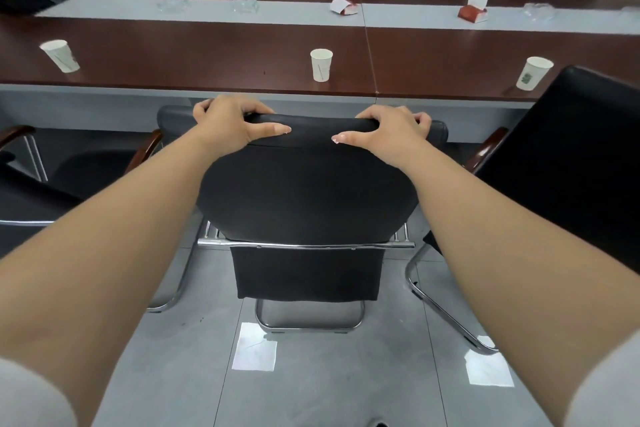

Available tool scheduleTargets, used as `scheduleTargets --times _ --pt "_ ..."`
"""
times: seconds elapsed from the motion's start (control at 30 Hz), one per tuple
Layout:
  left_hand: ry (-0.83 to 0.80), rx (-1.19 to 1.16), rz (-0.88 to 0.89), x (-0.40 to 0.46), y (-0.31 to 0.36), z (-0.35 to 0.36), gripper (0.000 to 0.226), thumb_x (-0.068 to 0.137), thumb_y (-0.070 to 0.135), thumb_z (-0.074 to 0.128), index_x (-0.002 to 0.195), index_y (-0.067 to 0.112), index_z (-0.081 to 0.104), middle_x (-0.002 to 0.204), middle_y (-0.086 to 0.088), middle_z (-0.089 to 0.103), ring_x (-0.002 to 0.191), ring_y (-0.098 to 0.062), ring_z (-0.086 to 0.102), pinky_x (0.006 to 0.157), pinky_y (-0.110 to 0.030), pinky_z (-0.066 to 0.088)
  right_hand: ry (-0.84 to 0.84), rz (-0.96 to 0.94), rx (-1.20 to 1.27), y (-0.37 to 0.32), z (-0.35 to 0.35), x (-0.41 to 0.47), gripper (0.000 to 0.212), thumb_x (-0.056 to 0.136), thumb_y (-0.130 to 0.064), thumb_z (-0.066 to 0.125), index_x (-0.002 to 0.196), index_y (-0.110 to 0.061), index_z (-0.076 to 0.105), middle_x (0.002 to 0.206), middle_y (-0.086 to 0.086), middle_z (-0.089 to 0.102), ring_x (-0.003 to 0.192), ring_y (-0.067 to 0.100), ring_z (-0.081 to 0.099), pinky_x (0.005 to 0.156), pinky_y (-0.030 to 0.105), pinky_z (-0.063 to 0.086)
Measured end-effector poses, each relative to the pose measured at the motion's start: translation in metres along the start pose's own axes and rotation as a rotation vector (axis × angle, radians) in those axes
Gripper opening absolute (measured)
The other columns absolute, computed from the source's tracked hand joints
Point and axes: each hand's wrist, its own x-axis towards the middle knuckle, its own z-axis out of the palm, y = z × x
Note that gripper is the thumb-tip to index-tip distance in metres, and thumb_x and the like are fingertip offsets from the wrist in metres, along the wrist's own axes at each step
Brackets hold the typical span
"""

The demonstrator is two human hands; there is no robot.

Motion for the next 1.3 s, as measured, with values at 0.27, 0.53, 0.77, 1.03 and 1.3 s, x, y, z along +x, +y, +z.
scheduleTargets --times 0.27,0.53,0.77,1.03,1.3 --pt "-0.031 -0.038 -0.031 0.002 -0.003 -0.002 0.049 0.070 0.061 0.063 0.110 0.034 0.063 0.107 0.014 0.051 0.132 -0.027 0.024 0.093 -0.023 0.014 0.017 0.009 0.009 -0.003 0.001 -0.003 0.054 0.079 -0.064 0.056 0.120 -0.028 0.056 0.125 0.001 0.053 0.128 0.021 0.033 0.107 0.038 0.015" --pt "0.002 -0.053 0.004 -0.003 0.007 -0.003 0.044 0.077 0.051 0.063 0.114 0.026 0.063 0.107 0.009 0.053 0.127 -0.022 0.028 0.107 -0.031 0.018 0.034 0.004 0.007 0.000 0.000 0.001 0.052 0.078 -0.063 0.056 0.116 -0.028 0.057 0.120 -0.002 0.054 0.127 0.021 0.035 0.108 0.038 0.015" --pt "-0.030 0.221 0.161 -0.006 -0.009 0.000 0.059 0.078 0.060 0.055 0.131 0.034 0.048 0.132 0.007 0.052 0.131 -0.018 0.035 0.111 -0.040 0.007 0.055 -0.063 -0.091 0.008 0.005 0.007 0.057 0.076 -0.068 0.054 0.120 -0.031 0.055 0.128 -0.003 0.054 0.128 0.021 0.037 0.109 0.041 0.014" --pt "0.049 0.249 0.197 0.021 -0.011 0.004 0.063 0.073 0.059 0.062 0.127 0.029 0.052 0.119 0.002 0.055 0.124 -0.020 0.039 0.107 -0.034 0.013 0.063 -0.065 -0.110 0.010 0.000 0.029 0.058 0.074 -0.067 0.057 0.119 -0.032 0.055 0.127 -0.004 0.053 0.130 0.022 0.034 0.111 0.044 0.011" --pt "0.123 0.236 0.232 0.074 -0.011 0.001 0.060 0.070 0.062 0.062 0.119 0.028 0.058 0.113 0.001 0.058 0.122 -0.023 0.041 0.103 -0.032 0.016 0.119 -0.078 -0.080 0.008 -0.009 0.081 0.056 0.072 -0.068 0.059 0.113 -0.031 0.058 0.120 -0.006 0.056 0.127 0.018 0.035 0.108 0.039 0.014"
